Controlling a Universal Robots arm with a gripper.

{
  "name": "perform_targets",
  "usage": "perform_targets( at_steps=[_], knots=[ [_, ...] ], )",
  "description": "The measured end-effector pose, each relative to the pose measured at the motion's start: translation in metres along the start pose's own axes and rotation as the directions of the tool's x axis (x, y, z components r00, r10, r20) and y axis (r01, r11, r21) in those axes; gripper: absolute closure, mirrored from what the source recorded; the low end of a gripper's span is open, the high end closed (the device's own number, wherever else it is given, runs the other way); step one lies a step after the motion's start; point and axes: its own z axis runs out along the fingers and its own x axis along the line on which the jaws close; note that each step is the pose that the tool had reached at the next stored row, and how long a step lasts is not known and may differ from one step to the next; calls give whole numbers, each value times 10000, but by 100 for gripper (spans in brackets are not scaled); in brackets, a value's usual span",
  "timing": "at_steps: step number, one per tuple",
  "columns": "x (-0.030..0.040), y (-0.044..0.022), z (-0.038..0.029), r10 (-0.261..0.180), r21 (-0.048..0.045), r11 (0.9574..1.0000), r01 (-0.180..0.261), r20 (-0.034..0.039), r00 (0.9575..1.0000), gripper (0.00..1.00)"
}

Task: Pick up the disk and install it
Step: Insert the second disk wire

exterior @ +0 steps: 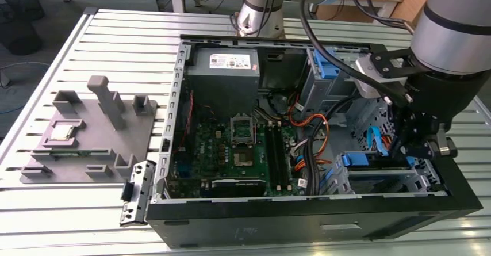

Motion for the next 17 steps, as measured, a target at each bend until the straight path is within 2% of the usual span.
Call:
perform_targets(
  at_steps=[11,17],
  knots=[
    [-1,6,16,2,-1,10000,-2,8,10000,84],
    [0,1,-4,6,-1,10000,-6,23,10000,84]
  ],
)
